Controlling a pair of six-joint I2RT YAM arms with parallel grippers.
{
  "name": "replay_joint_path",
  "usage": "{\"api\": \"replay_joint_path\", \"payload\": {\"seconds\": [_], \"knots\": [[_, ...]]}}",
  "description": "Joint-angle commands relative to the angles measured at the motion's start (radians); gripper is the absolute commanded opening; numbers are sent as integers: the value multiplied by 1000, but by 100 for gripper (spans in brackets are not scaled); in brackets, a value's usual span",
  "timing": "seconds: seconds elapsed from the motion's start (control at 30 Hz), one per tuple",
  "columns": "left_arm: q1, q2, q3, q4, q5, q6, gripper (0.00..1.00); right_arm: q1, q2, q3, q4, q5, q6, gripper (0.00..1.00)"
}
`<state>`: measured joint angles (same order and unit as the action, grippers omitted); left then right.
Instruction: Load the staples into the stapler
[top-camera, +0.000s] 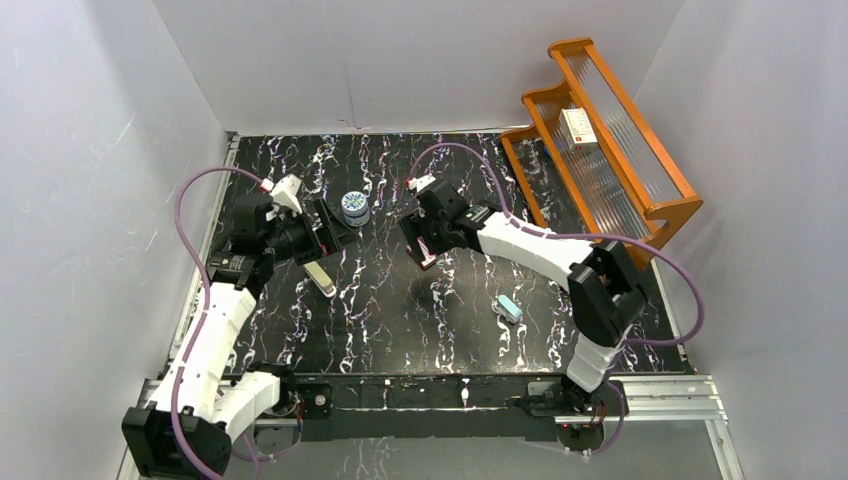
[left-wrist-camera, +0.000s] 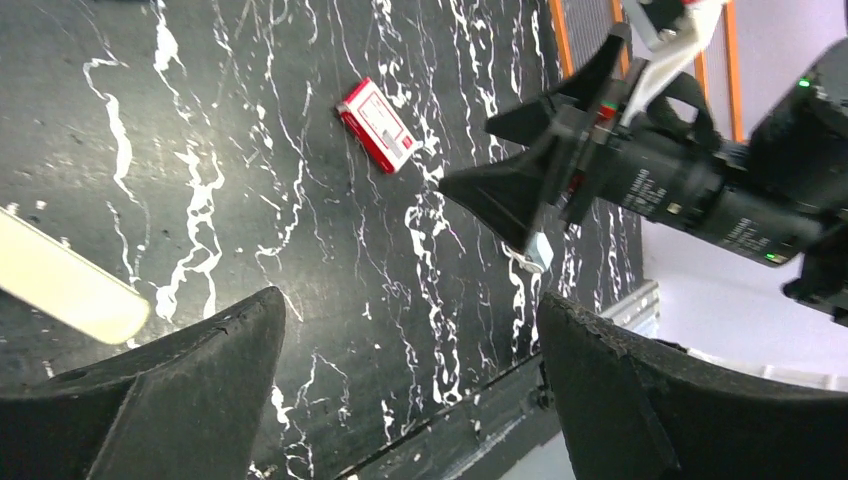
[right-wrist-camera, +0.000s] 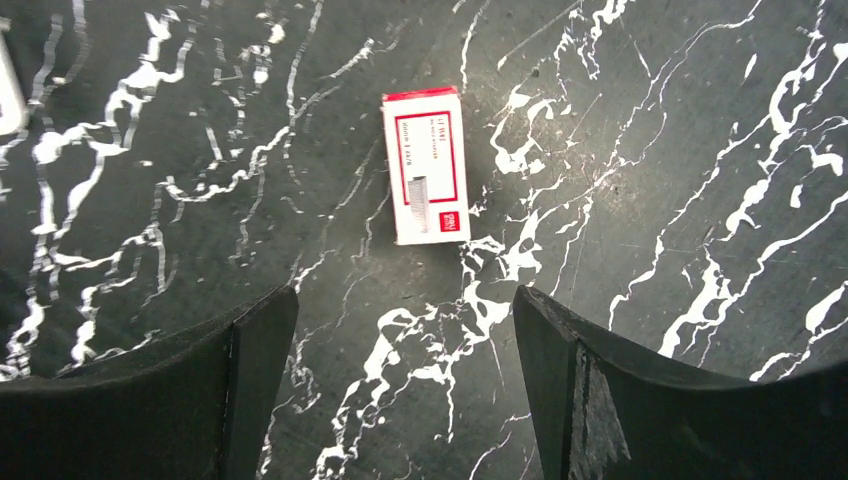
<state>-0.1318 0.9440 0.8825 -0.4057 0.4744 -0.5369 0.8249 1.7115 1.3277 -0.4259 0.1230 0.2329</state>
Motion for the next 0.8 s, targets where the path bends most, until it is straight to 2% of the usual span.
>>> {"api": "replay_joint_path", "payload": {"seconds": [0.0, 0.33, 0.77], "knots": [[8, 40, -8, -3, 113, -17, 94, 4, 35, 20, 58, 37, 1, 87], [8, 100, -23, 1, 99, -55, 94, 5, 231, 108, 34, 24, -50, 78], [8, 123, -75, 68, 172, -93, 94, 5, 353, 185, 25, 62, -114, 64]]}}
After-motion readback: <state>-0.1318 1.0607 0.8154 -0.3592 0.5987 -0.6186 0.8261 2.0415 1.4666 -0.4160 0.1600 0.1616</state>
